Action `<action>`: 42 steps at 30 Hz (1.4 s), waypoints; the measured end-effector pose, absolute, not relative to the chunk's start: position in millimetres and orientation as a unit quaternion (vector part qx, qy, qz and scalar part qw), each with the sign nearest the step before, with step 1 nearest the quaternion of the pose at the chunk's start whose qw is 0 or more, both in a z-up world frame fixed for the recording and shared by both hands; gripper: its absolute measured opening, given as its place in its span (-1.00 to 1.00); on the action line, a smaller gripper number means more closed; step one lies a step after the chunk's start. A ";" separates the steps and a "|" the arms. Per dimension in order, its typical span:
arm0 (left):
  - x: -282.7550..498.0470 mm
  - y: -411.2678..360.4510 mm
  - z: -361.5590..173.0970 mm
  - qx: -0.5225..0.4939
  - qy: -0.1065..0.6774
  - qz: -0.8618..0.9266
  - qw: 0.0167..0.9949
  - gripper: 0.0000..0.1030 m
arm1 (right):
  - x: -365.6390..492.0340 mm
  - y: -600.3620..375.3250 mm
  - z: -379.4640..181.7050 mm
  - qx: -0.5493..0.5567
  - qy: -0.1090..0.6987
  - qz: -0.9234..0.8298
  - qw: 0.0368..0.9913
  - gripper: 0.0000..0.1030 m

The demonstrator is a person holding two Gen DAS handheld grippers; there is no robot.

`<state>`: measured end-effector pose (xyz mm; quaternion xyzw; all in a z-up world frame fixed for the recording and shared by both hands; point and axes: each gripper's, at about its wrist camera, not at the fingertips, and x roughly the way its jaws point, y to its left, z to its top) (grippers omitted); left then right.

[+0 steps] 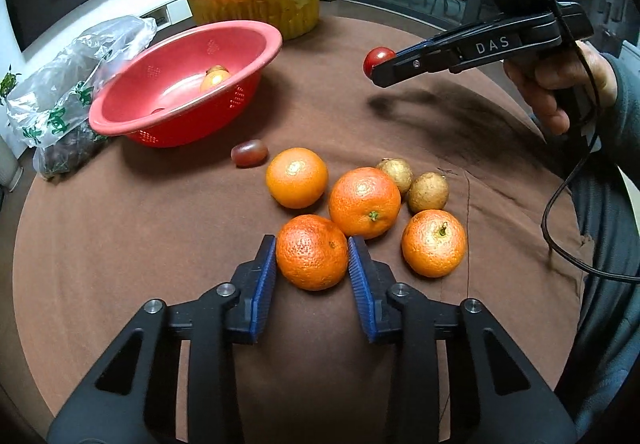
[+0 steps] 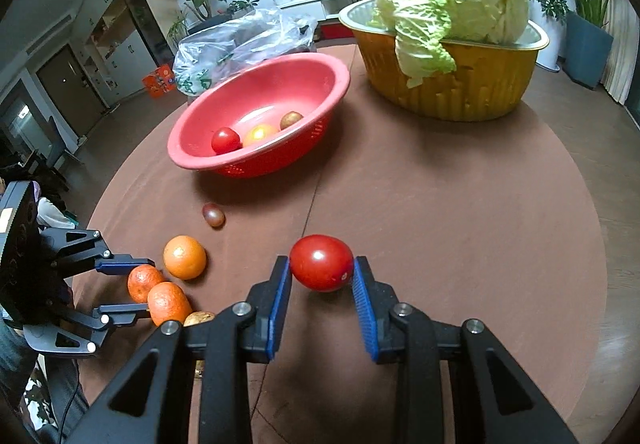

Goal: Organize fruits
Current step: 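Grasp a red tomato with the right tool while the left tool grasps an orange, then carry orange and tomato over the red bowl and lower them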

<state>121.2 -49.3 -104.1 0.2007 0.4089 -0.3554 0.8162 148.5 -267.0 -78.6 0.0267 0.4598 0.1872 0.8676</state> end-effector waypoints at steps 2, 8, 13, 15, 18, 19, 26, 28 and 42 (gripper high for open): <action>117.6 -47.4 -103.8 0.200 0.409 -0.356 0.816 -0.37 | 147.5 -264.6 -77.6 0.027 0.459 0.188 0.868 -0.35; 116.4 -33.5 -97.0 0.174 0.406 -0.345 0.828 -0.37 | 143.1 -262.1 -67.0 0.029 0.449 0.193 0.872 -0.35; 119.9 -13.0 -83.0 0.141 0.400 -0.328 0.844 -0.37 | 144.3 -258.9 -55.9 0.034 0.440 0.196 0.876 -0.35; 123.4 -5.9 -75.3 0.131 0.395 -0.318 0.852 -0.37 | 143.4 -256.3 -50.5 0.032 0.435 0.198 0.878 -0.35; 130.6 1.7 -61.2 0.120 0.385 -0.302 0.864 -0.37 | 142.8 -250.5 -40.3 0.035 0.429 0.203 0.880 -0.35; 132.7 2.6 -56.1 0.114 0.380 -0.299 0.868 -0.37 | 142.6 -247.2 -37.2 0.035 0.426 0.206 0.880 -0.35; 160.8 -7.3 -23.7 0.093 0.356 -0.278 0.887 -0.37 | 145.5 -226.5 -15.4 0.026 0.409 0.225 0.884 -0.35; 170.8 -12.7 -16.3 0.091 0.352 -0.274 0.890 -0.36 | 151.9 -220.7 -9.7 0.027 0.405 0.226 0.886 -0.35; 254.3 -32.4 -35.0 0.081 0.391 -0.223 0.889 -0.36 | 240.1 -205.7 -24.7 0.027 0.431 0.210 0.877 -0.35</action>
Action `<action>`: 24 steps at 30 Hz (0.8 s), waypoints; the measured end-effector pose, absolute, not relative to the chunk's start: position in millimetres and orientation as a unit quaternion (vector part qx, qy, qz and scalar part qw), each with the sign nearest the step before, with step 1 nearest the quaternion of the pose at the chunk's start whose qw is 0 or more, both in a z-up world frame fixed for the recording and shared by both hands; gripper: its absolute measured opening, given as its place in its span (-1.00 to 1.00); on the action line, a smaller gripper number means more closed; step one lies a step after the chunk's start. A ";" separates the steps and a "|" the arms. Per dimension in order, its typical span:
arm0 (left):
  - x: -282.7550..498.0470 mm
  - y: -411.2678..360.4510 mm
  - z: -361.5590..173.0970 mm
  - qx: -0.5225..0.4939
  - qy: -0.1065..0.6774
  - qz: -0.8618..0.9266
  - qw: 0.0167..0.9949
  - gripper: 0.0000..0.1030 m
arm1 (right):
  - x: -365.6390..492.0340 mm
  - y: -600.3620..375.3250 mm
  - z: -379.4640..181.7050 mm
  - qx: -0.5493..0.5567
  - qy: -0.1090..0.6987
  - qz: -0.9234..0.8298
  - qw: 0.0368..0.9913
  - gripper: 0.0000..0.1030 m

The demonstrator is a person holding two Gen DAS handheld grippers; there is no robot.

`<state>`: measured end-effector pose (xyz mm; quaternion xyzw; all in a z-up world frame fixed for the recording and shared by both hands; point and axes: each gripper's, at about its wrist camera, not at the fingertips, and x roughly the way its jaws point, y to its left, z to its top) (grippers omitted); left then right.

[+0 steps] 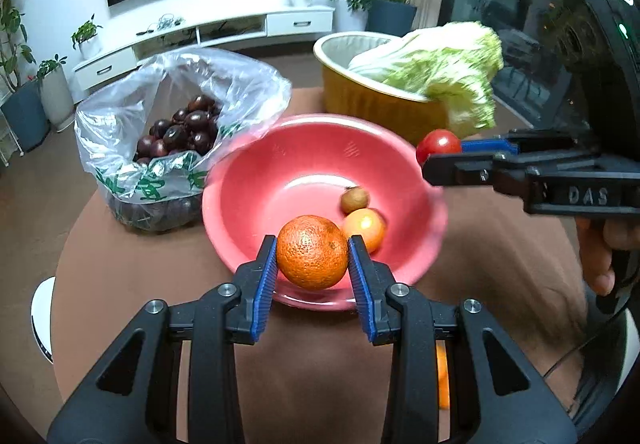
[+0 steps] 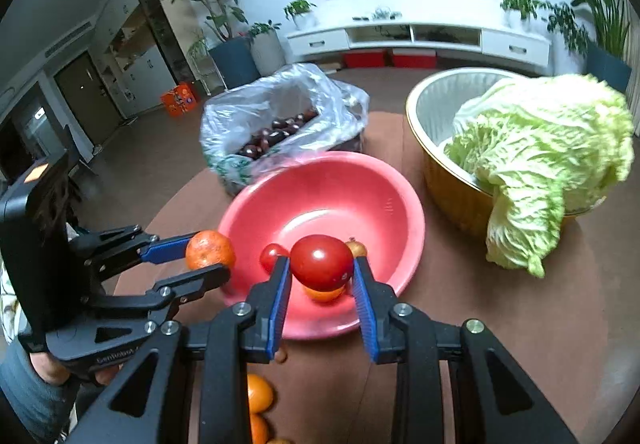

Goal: Organize fruits
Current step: 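Carry orange and tomato over the red bowl and lower them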

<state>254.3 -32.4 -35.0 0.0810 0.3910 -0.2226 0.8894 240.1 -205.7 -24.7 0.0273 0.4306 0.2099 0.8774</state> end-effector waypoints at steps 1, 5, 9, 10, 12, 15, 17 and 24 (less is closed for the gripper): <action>258.7 -32.3 -38.9 0.082 0.395 -0.220 0.888 -0.36 | 244.0 -206.2 -28.3 0.025 0.434 0.207 0.876 -0.35; 269.8 -31.9 -50.3 0.077 0.406 -0.210 0.886 -0.35 | 257.6 -201.8 -40.9 -0.002 0.446 0.197 0.873 -0.35; 277.9 -36.7 -59.2 0.080 0.414 -0.210 0.882 -0.34 | 264.3 -196.4 -52.0 -0.029 0.454 0.190 0.870 -0.35; 279.4 -38.0 -61.0 0.080 0.415 -0.210 0.882 -0.34 | 265.4 -194.4 -54.7 -0.036 0.455 0.189 0.869 -0.35; 280.7 -40.5 -64.0 0.080 0.416 -0.211 0.881 -0.34 | 266.7 -192.7 -58.3 -0.044 0.457 0.188 0.868 -0.35; 283.2 -42.7 -65.8 0.082 0.417 -0.211 0.880 -0.34 | 269.4 -190.0 -63.6 -0.055 0.460 0.187 0.866 -0.34; 284.8 -42.6 -66.3 0.082 0.418 -0.211 0.880 -0.34 | 271.1 -189.1 -64.9 -0.057 0.459 0.188 0.867 -0.34; 284.3 -43.4 -65.5 0.085 0.416 -0.211 0.881 -0.09 | 274.7 -188.5 -64.0 -0.059 0.458 0.183 0.868 -0.33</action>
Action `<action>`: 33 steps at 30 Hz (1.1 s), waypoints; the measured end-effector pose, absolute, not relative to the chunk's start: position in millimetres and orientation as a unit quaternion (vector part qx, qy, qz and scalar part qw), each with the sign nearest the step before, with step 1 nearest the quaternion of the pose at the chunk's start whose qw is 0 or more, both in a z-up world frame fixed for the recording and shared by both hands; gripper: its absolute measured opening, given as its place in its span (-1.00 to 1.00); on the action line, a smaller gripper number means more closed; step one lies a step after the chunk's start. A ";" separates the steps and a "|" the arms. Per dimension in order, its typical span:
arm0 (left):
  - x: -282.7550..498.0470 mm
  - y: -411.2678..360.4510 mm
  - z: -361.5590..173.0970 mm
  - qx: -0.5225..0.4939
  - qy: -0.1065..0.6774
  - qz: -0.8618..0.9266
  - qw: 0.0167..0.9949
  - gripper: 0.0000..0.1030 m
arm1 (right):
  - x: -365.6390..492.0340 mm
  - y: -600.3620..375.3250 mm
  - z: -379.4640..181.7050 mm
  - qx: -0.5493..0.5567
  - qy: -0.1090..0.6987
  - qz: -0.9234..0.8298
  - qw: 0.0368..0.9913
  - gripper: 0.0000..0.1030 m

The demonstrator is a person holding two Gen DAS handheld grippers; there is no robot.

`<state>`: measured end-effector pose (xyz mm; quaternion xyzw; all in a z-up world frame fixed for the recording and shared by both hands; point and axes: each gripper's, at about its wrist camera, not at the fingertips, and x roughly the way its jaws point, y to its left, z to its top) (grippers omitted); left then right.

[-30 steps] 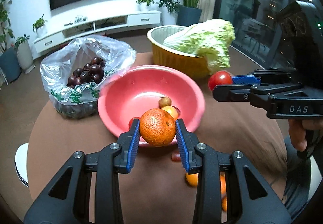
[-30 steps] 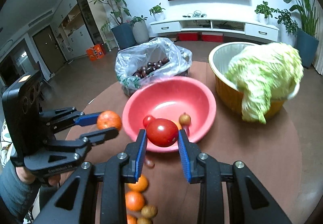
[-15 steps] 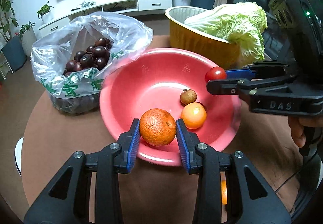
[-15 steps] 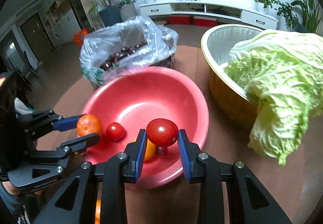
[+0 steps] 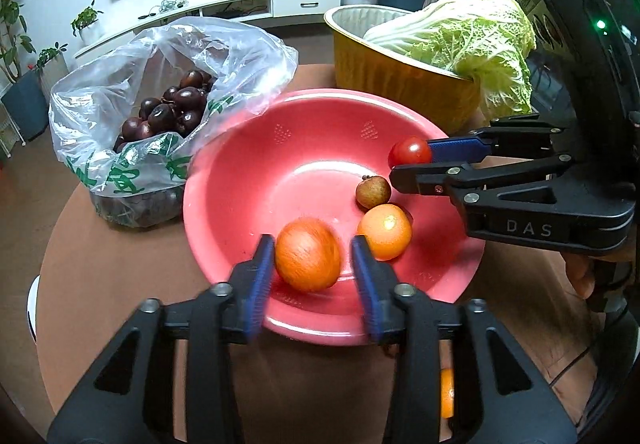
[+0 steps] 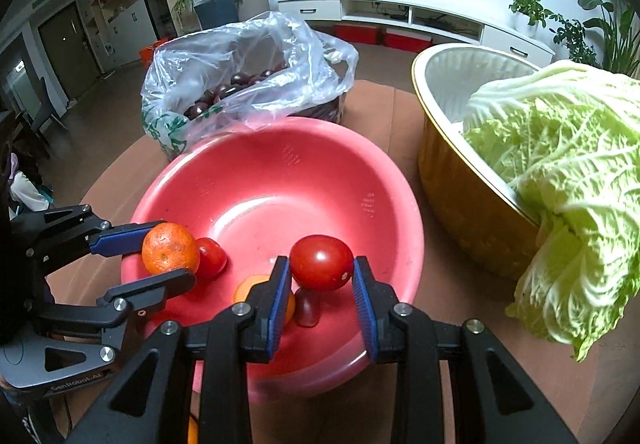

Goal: Organize fruits
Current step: 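Carry orange and tomato over the red bowl and lower them, then open both tools over the bowl and return to the fruit row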

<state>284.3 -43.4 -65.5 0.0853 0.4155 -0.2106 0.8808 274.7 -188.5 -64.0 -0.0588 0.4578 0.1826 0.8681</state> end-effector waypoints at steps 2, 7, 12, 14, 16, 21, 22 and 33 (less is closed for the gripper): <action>282.0 -44.2 -62.9 0.089 0.408 -0.207 0.884 0.12 | 275.1 -188.7 -63.6 -0.060 0.459 0.183 0.867 -0.33; 278.6 -40.7 -58.6 0.085 0.403 -0.206 0.888 0.20 | 272.9 -190.0 -58.7 -0.052 0.456 0.187 0.868 -0.06; 266.5 -26.9 -46.7 0.068 0.395 -0.194 0.895 0.29 | 263.1 -197.1 -47.5 -0.040 0.448 0.187 0.874 -0.05; 256.1 -18.6 -40.1 0.059 0.389 -0.191 0.899 0.29 | 252.8 -204.5 -39.1 -0.032 0.440 0.188 0.877 -0.05; 243.4 -9.8 -34.3 0.050 0.383 -0.186 0.903 0.42 | 239.7 -212.8 -30.8 -0.022 0.432 0.190 0.882 -0.04; 198.5 2.9 -29.1 0.033 0.376 -0.185 0.907 0.51 | 185.1 -237.7 -15.2 0.008 0.410 0.195 0.891 0.08; 186.5 2.2 -31.0 0.035 0.379 -0.185 0.906 0.52 | 170.3 -242.7 -14.6 0.015 0.407 0.196 0.892 0.12; 74.9 -46.5 -79.9 0.089 0.430 -0.249 0.863 0.69 | 60.6 -262.9 -58.3 0.070 0.438 0.196 0.875 0.16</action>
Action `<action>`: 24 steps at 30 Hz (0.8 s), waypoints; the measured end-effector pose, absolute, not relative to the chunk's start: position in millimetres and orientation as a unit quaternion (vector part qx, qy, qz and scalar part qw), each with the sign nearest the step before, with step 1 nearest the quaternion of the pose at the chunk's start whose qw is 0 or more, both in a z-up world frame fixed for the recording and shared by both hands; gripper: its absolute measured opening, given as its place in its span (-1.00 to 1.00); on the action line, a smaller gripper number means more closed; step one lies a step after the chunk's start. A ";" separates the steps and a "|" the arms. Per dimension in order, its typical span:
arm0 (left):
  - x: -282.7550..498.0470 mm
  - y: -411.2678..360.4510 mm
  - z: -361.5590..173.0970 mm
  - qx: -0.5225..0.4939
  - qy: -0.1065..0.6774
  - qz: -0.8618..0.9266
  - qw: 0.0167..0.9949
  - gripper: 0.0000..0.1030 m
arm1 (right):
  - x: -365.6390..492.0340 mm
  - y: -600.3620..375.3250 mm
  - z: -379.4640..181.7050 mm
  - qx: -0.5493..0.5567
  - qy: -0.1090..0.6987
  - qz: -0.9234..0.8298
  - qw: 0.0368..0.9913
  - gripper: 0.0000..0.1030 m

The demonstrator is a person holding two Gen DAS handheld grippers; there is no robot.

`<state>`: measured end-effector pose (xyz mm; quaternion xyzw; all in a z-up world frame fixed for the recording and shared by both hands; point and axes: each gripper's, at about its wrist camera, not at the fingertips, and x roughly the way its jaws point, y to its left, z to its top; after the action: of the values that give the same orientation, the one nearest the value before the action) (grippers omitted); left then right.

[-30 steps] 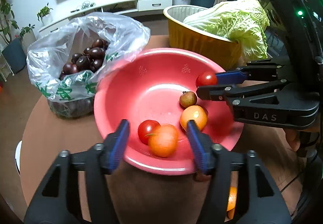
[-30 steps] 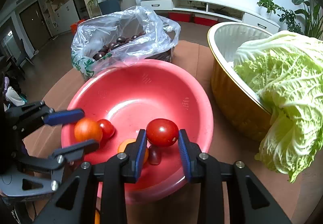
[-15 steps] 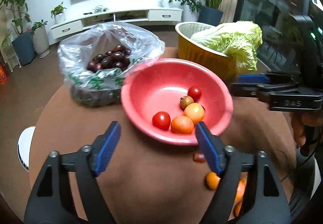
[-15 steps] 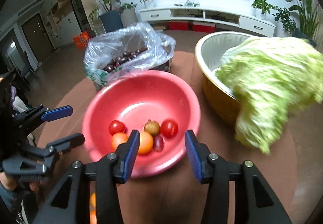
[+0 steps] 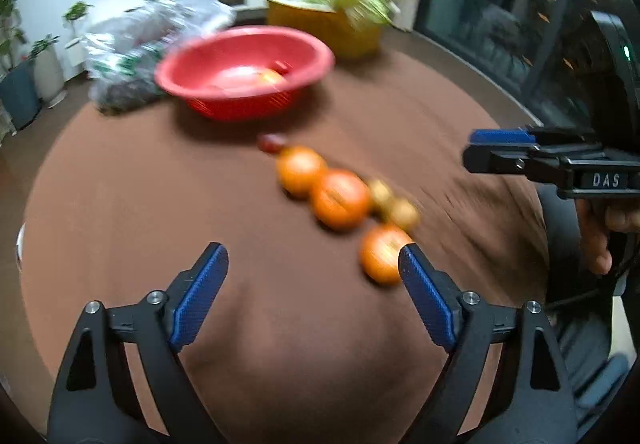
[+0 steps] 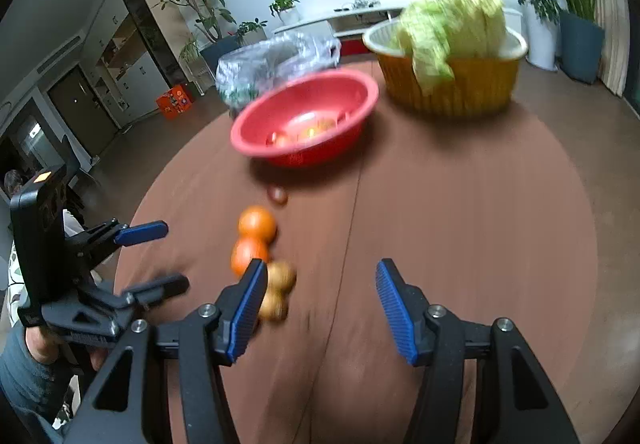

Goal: Organize fruits
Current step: 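Open both tools over the bowl and return to the fruit row, then grasp an orange with the left tool while the right tool grasps a brown pear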

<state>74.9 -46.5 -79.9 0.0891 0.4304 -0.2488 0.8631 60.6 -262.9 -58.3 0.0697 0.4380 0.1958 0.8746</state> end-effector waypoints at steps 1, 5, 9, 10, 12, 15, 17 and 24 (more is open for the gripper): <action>70.1 -53.8 -84.4 0.095 0.434 -0.254 0.859 0.69 | 57.1 -263.0 -63.0 0.076 0.442 0.196 0.872 0.16; 62.9 -77.4 -94.1 0.111 0.434 -0.273 0.851 0.69 | 49.8 -266.7 -71.5 0.092 0.448 0.193 0.868 0.16; 61.1 -90.7 -102.1 0.129 0.436 -0.282 0.845 0.64 | 48.2 -270.9 -72.4 0.098 0.444 0.191 0.870 0.16; 59.8 -91.8 -104.9 0.130 0.438 -0.282 0.844 0.51 | 49.3 -271.5 -73.4 0.101 0.444 0.191 0.870 0.16; 60.1 -92.4 -107.5 0.125 0.443 -0.286 0.841 0.30 | 49.2 -273.2 -74.6 0.103 0.444 0.192 0.869 0.16; 63.0 -93.3 -110.6 0.119 0.447 -0.287 0.839 0.06 | 47.9 -273.9 -76.5 0.104 0.445 0.196 0.868 0.16; 67.6 -94.1 -111.7 0.116 0.448 -0.287 0.839 -0.02 | 47.6 -272.5 -77.6 0.104 0.446 0.198 0.867 0.16; 76.8 -92.7 -110.9 0.102 0.444 -0.298 0.839 -0.33 | 46.3 -263.7 -80.1 0.092 0.448 0.207 0.865 0.14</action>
<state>76.8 -92.7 -110.9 0.1023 0.4442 -0.2977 0.8388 46.3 -263.7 -80.1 0.0925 0.4483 0.2066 0.8647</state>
